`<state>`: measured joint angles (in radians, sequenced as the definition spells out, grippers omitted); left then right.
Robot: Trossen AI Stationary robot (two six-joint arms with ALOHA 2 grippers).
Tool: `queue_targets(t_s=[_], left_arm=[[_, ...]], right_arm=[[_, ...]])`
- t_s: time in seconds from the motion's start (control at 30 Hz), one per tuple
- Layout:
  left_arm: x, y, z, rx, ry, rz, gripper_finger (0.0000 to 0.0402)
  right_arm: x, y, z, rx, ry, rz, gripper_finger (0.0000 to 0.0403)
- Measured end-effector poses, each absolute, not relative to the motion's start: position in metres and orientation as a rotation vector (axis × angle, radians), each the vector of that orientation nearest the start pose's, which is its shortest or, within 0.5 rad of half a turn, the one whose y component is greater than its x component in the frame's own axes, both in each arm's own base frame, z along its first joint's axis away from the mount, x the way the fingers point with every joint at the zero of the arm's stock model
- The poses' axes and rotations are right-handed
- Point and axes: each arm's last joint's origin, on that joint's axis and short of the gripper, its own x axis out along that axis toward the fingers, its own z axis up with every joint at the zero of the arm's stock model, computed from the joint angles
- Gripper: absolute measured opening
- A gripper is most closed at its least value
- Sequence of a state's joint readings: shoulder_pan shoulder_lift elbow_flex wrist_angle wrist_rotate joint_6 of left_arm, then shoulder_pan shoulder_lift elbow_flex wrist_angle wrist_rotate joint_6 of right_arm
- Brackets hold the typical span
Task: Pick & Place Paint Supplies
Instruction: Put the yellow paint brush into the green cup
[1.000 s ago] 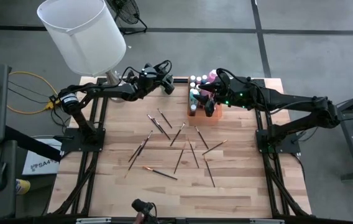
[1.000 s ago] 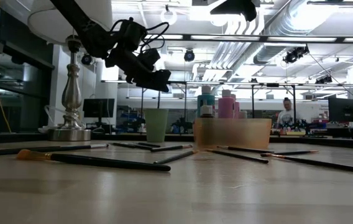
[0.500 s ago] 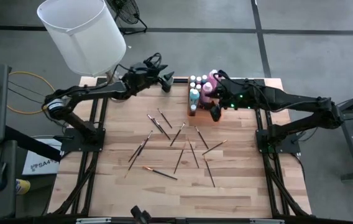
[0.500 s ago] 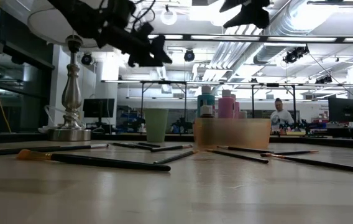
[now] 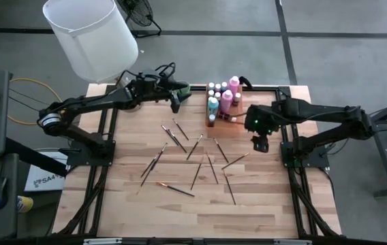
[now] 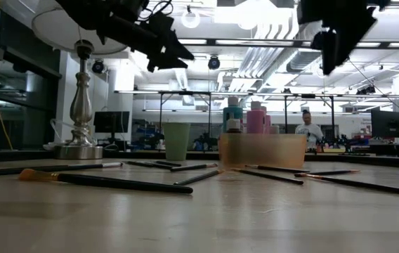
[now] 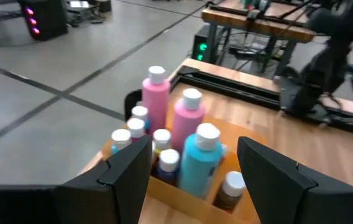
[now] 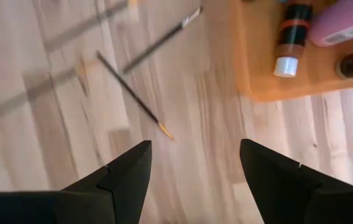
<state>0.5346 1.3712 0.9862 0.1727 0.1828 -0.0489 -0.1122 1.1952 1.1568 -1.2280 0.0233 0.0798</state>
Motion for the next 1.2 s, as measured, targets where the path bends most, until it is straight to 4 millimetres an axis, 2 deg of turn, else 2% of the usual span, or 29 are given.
queue_targets(t_s=[0.27, 0.5, 0.7, 0.9, 1.2], left_arm=[[0.27, 0.153, 0.304, -0.148, 0.21, 0.326, 0.0232], [0.269, 0.153, 0.301, -0.16, 0.242, 0.327, 0.0232], [0.269, 0.152, 0.3, -0.164, 0.253, 0.327, 0.0232], [0.269, 0.152, 0.3, -0.164, 0.253, 0.327, 0.0232], [0.269, 0.152, 0.3, -0.164, 0.253, 0.327, 0.0232]], right_arm=[[0.202, -0.011, 0.255, -0.013, 1.432, -0.034, 0.0238], [0.211, -0.005, 0.217, -0.101, 1.424, 0.044, 0.0238], [0.214, -0.002, 0.187, -0.147, 1.488, 0.099, 0.0238], [0.22, -0.002, 0.16, -0.165, 1.576, 0.124, 0.0238], [0.235, -0.002, 0.133, -0.158, 1.625, 0.135, 0.0238]])
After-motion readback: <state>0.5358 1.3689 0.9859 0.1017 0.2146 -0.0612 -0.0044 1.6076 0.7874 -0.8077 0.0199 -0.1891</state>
